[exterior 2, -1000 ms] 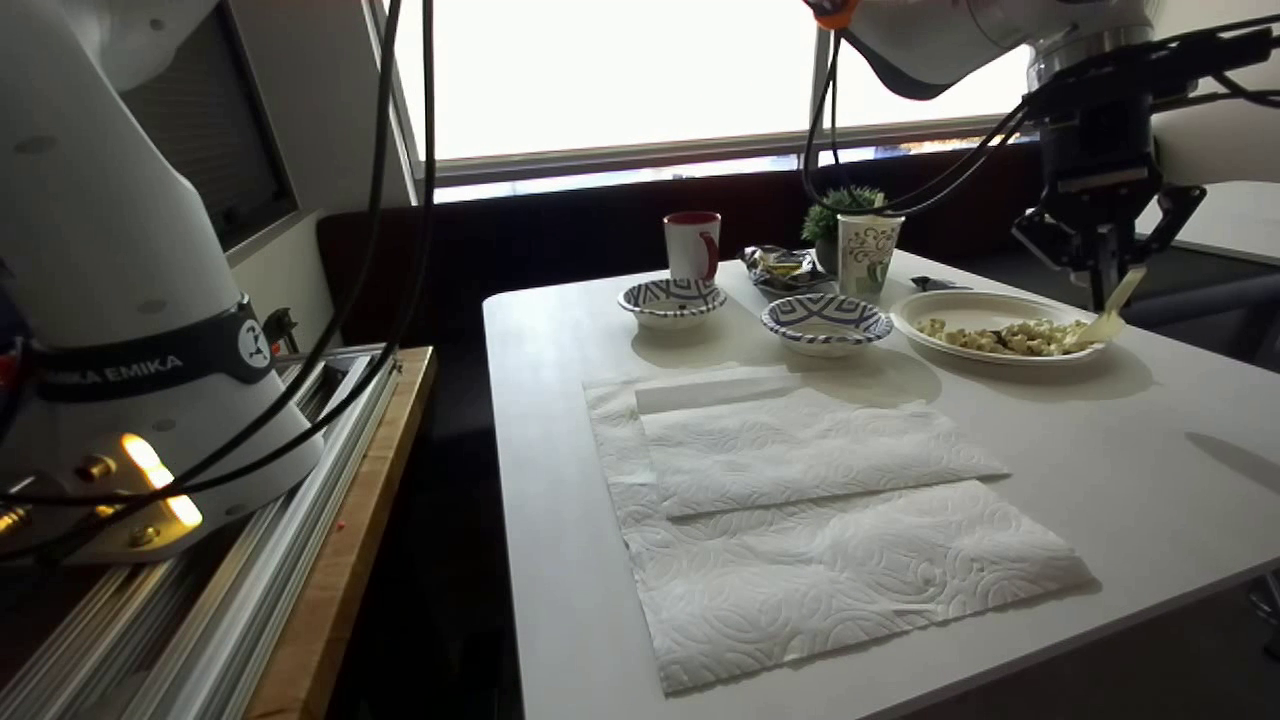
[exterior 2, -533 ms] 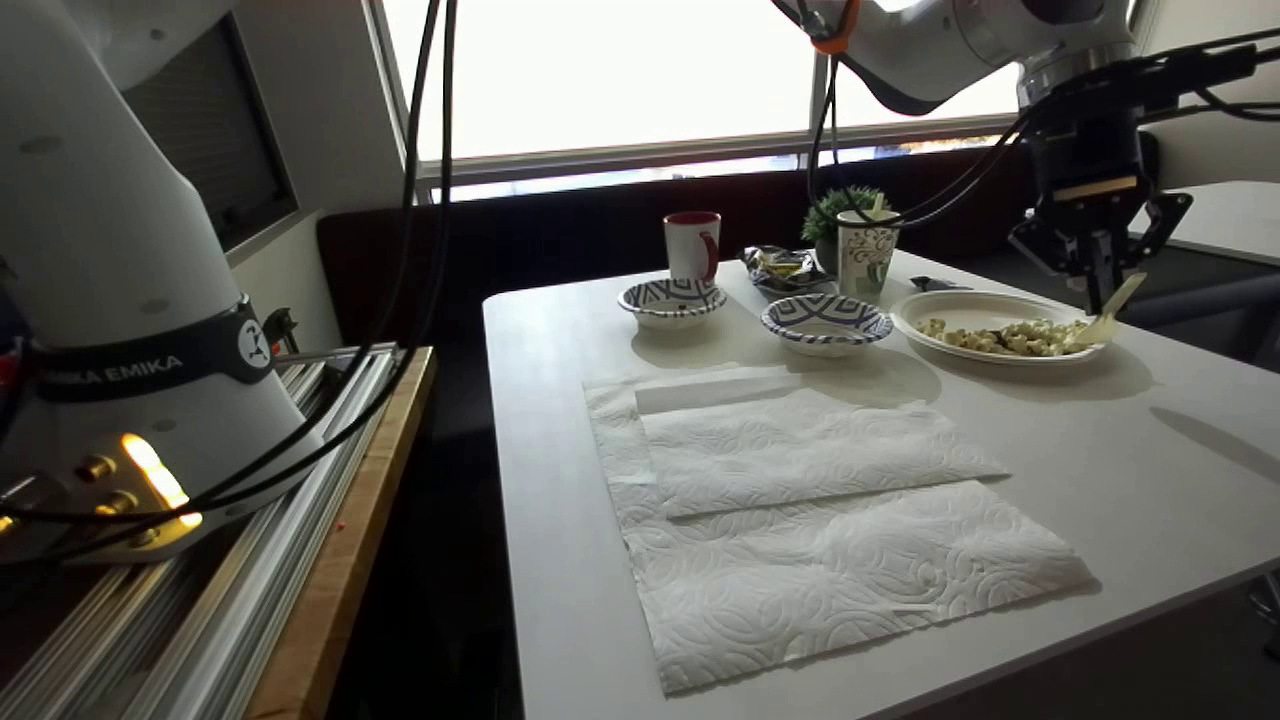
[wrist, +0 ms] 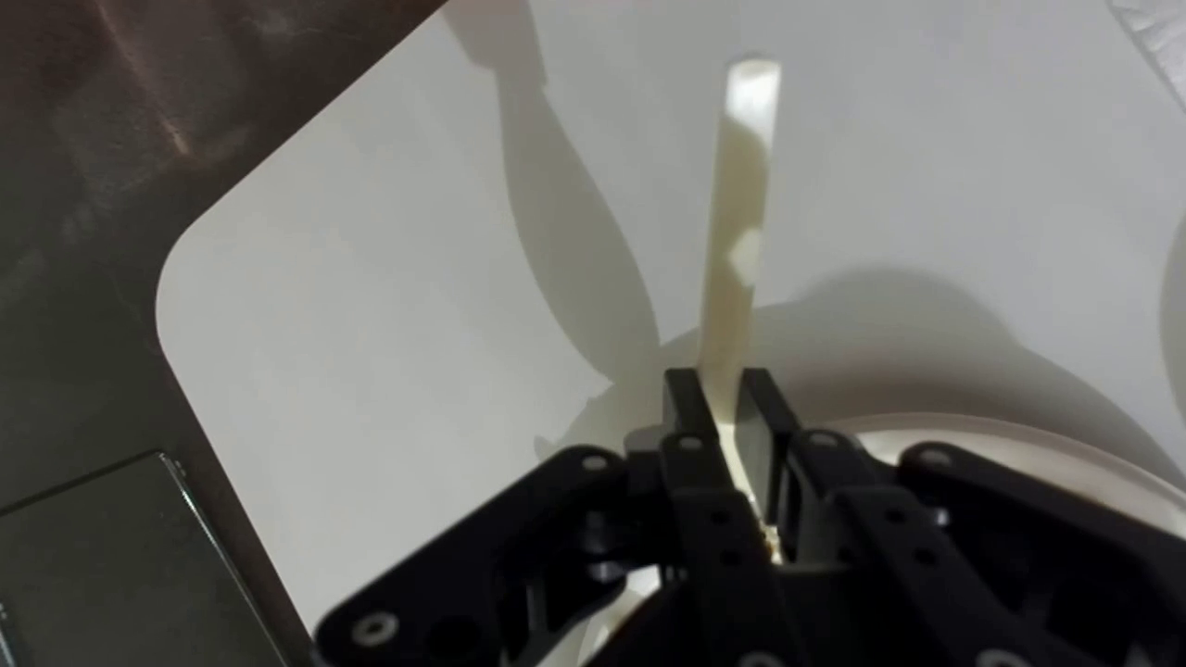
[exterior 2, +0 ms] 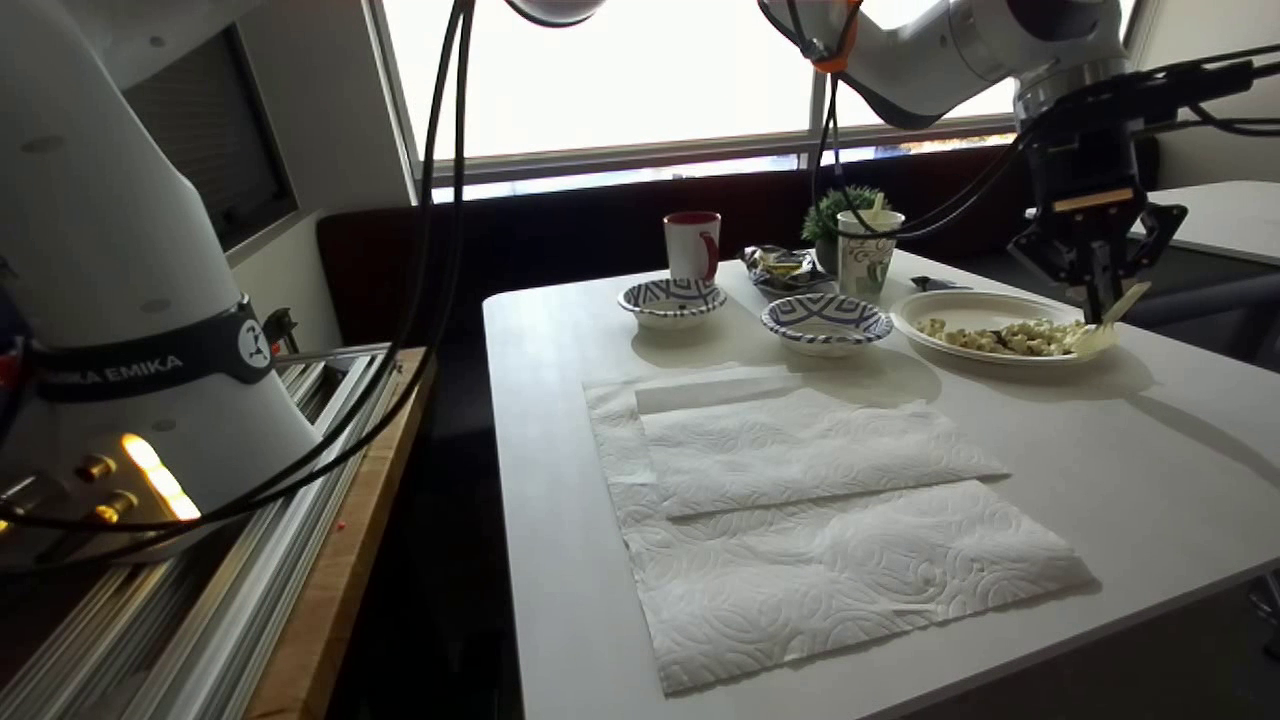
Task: Transfer a spoonful of contents from the white plate to the right bowl
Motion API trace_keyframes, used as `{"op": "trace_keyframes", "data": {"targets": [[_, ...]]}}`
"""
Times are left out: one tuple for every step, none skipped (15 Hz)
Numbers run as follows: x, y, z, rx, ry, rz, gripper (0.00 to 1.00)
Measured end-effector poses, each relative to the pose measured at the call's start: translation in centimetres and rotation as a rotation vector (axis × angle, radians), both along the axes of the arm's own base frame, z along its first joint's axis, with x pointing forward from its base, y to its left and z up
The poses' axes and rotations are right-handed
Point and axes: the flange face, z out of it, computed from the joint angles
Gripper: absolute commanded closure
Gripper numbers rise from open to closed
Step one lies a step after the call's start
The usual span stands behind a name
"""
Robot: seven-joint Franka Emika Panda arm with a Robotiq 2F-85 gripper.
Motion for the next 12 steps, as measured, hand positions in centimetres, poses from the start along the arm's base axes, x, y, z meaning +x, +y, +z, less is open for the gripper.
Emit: {"op": "trace_keyframes", "data": {"targets": [[0.02, 0.04, -0.17, -0.002, 0.003, 0.005, 0.97], [0.06, 0.08, -0.27, -0.002, 0.004, 0.011, 0.97], [0.09, 0.11, -0.33, -0.002, 0.006, 0.016, 0.97], [0.12, 0.15, -0.35, -0.002, 0.007, 0.022, 0.97], [0.14, 0.19, -0.31, -0.002, 0.008, 0.026, 0.97], [0.16, 0.22, -0.26, -0.002, 0.008, 0.028, 0.97], [0.18, 0.26, -0.21, -0.002, 0.008, 0.03, 0.97], [0.19, 0.31, -0.17, -0.002, 0.008, 0.032, 0.97], [0.19, 0.37, -0.14, -0.002, 0.008, 0.034, 0.97], [0.19, 0.48, -0.14, -0.002, 0.008, 0.036, 0.97], [0.18, 0.6, -0.16, -0.002, 0.009, 0.039, 0.97], [0.16, 0.75, -0.19, -0.003, 0.01, 0.042, 0.97]]}}
